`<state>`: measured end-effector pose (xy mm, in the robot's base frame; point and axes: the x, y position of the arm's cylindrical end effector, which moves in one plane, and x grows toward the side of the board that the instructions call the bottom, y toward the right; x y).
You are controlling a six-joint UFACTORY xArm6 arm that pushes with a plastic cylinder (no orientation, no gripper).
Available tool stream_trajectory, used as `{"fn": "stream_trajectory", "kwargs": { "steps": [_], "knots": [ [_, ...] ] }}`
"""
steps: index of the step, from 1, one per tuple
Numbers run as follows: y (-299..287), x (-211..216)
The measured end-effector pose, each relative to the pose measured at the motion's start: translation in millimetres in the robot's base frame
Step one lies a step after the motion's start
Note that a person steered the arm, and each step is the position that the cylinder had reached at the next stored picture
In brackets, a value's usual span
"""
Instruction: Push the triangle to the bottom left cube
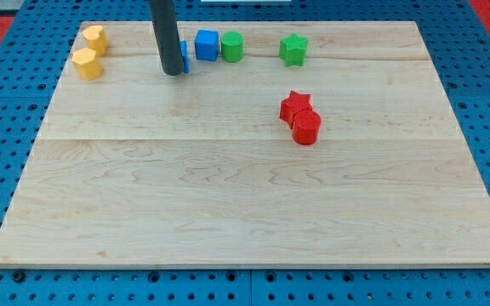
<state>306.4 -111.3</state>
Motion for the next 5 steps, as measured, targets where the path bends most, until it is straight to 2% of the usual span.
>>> {"fn": "stream_trajectory", "kwargs": {
  "steps": [3, 5],
  "knots": [
    [6.9, 17.0],
    [-5.3, 8.3]
  ]
}}
